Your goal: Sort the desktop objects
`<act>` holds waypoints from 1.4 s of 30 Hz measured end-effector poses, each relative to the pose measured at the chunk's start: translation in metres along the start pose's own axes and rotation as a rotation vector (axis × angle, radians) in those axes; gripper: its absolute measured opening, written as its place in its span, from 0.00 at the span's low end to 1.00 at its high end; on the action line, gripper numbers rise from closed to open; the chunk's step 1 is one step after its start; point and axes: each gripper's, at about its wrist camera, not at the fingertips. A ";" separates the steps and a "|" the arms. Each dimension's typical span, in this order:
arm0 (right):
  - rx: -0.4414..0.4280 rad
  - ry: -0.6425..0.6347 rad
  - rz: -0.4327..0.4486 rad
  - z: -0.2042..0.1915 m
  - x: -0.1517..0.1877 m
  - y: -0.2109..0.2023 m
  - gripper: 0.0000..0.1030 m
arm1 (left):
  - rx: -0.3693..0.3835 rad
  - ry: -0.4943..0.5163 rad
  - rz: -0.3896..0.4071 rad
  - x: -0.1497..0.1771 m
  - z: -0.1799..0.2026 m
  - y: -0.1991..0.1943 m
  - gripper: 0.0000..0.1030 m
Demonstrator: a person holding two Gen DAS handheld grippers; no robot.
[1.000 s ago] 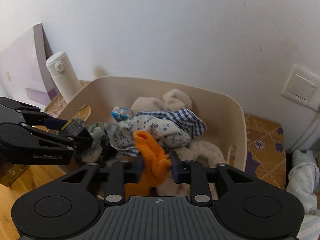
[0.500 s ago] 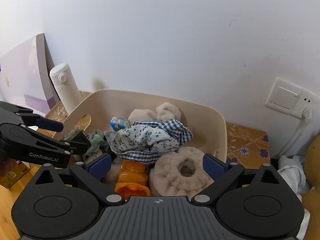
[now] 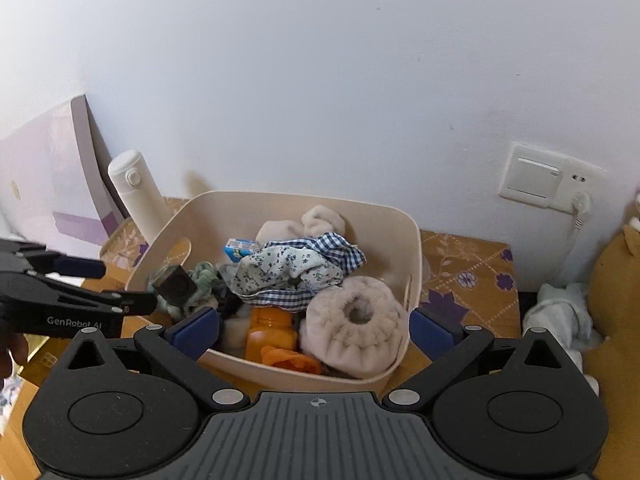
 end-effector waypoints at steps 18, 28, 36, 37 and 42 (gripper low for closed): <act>0.036 0.029 0.062 -0.032 0.064 -0.110 1.00 | 0.018 -0.065 0.029 0.078 -0.017 -0.110 0.74; 0.037 0.044 0.032 -0.056 0.094 -0.161 1.00 | 0.029 -0.092 -0.024 0.118 -0.034 -0.150 0.74; 0.080 0.049 0.033 -0.066 0.115 -0.202 1.00 | 0.012 -0.060 -0.053 0.141 -0.044 -0.183 0.74; 0.085 0.050 0.035 -0.068 0.117 -0.206 1.00 | 0.009 -0.056 -0.055 0.143 -0.044 -0.187 0.74; 0.106 0.049 0.033 -0.073 0.125 -0.223 1.00 | 0.002 -0.039 -0.065 0.153 -0.045 -0.206 0.74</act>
Point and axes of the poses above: each gripper's, at about its wrist camera, not at the fingertips, and y roughly the way its jaws point, z to its right, x to its underside, and after that the axes turned 2 degrees about z, right-handed
